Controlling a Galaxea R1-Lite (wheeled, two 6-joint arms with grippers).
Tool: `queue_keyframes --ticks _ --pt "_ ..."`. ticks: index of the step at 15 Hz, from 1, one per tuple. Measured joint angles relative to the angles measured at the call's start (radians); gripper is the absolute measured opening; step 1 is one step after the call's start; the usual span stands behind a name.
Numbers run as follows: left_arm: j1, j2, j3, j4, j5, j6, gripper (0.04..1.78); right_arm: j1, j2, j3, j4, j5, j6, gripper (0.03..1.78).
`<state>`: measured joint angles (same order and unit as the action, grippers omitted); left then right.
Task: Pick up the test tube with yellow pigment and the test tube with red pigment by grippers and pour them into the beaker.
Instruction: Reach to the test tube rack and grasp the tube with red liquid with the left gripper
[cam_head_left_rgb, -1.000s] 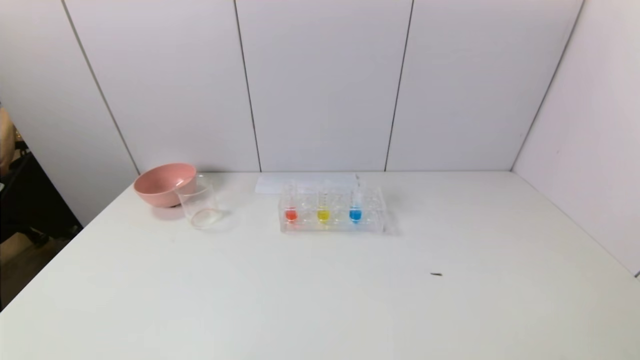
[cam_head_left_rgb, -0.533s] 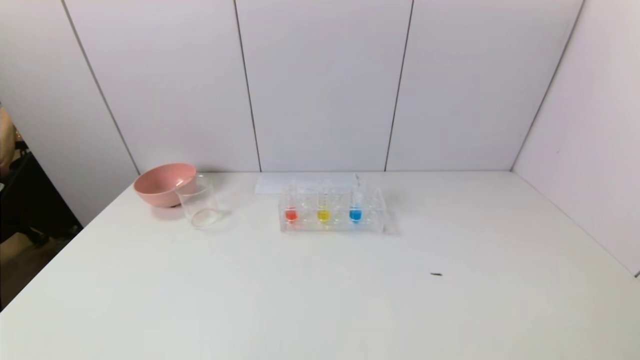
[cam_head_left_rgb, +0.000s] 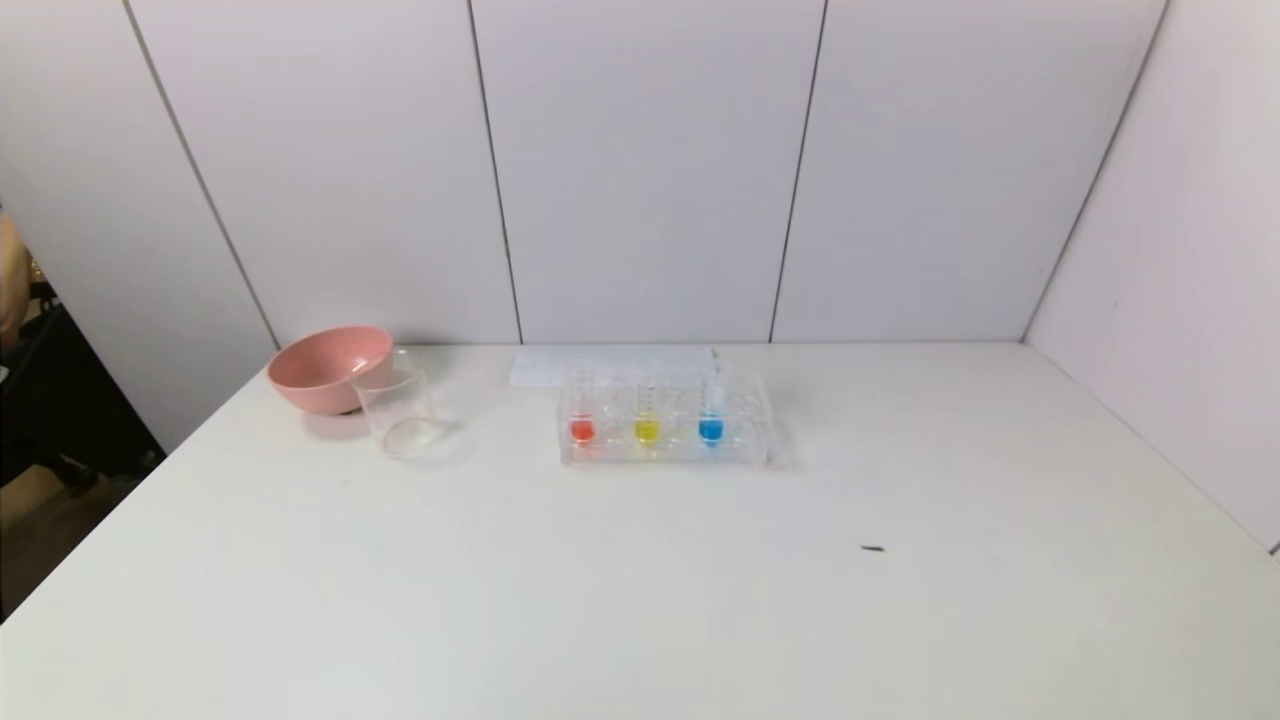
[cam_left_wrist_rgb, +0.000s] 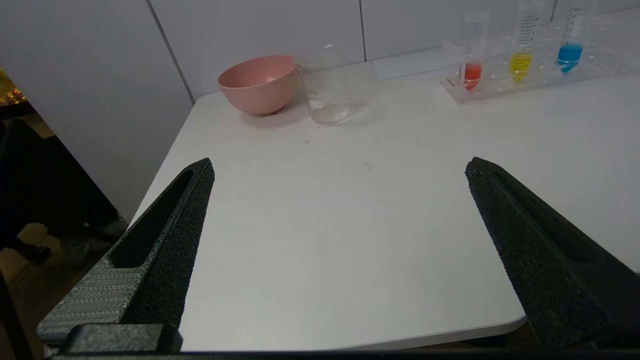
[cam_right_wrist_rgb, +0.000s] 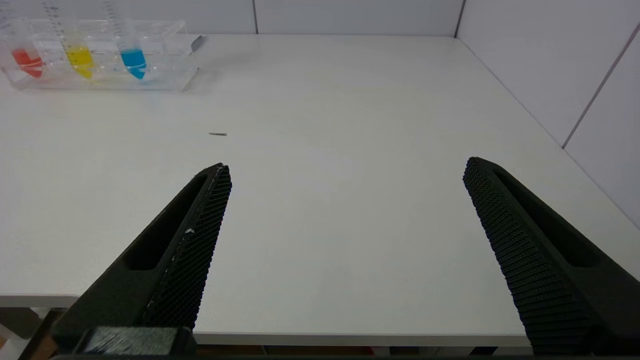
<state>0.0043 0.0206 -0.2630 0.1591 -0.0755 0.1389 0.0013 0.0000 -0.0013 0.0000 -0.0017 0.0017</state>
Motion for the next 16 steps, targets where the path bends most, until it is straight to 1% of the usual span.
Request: queue_keyframes --ticks 7,10,14,16 --pt "0.000 0.211 -0.225 0.007 -0.050 -0.001 1.76 0.000 0.000 0.000 0.000 0.000 0.000 1.70" --pt "0.000 0.315 -0.294 -0.003 -0.061 -0.008 1.76 0.000 0.000 0.000 0.000 0.000 0.000 1.70" --pt "-0.002 0.476 -0.366 -0.086 -0.064 -0.020 1.76 0.000 0.000 0.000 0.000 0.000 0.000 1.70" --pt "-0.016 0.565 -0.404 -0.135 -0.064 -0.040 1.76 0.000 0.000 0.000 0.000 0.000 0.000 1.70"
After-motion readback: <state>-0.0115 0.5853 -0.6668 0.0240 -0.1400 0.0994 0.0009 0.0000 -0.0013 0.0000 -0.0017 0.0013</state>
